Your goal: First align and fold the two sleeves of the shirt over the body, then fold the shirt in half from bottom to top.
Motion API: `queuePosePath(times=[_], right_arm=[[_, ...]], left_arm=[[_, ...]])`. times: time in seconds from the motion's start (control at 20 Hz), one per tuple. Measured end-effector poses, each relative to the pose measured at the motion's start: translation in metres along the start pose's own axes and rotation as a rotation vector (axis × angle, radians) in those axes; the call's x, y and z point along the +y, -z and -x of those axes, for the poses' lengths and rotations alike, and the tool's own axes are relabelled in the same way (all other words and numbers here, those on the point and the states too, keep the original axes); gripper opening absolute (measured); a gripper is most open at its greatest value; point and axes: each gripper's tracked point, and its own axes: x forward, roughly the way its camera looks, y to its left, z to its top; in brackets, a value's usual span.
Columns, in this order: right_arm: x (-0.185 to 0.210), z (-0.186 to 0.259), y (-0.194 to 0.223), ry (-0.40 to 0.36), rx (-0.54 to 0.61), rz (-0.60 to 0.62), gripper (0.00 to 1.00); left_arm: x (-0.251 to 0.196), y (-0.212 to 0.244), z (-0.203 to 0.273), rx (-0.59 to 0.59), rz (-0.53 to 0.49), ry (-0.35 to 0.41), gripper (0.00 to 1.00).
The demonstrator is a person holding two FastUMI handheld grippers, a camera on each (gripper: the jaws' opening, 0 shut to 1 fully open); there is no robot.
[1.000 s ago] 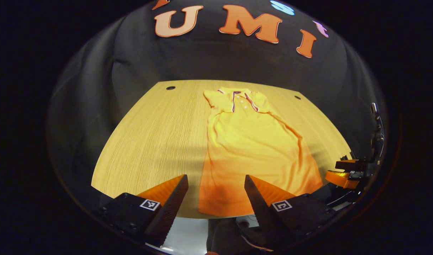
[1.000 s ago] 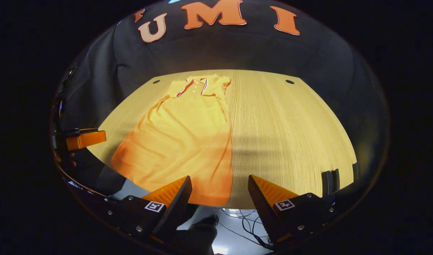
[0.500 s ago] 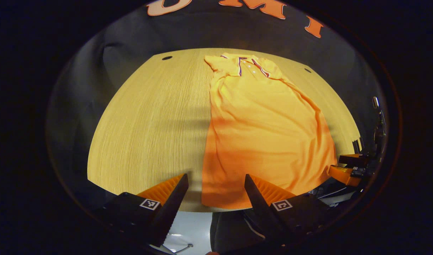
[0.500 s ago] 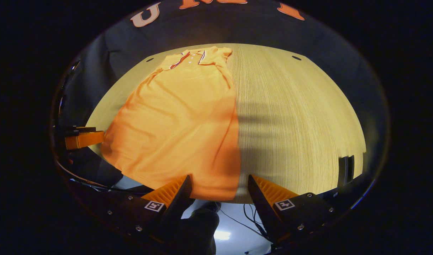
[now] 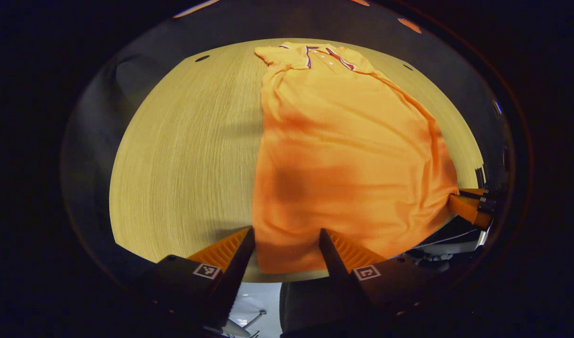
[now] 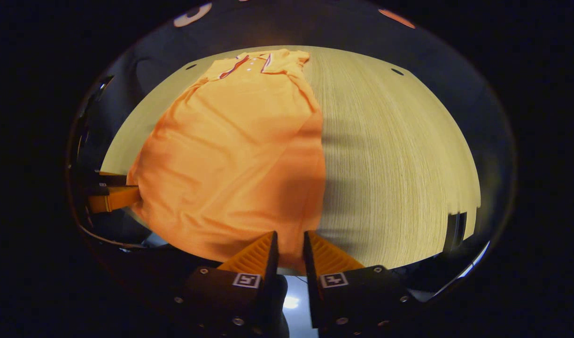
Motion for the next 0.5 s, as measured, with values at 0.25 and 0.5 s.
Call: queuePosePath(times=[0.25,0.5], right_arm=[[0.014,0.002,-0.009,-0.167,0.016,-0.248,0.04],[0.012,0.019,-0.049,-0.196,-0.113,-0.201,0.04]], left_arm=[[-0.016,-0.006,0.001,-0.012,-0.012,0.096,0.01],[-0.012,-0.047,0.026,-0.118,0.01,0.127,0.01]])
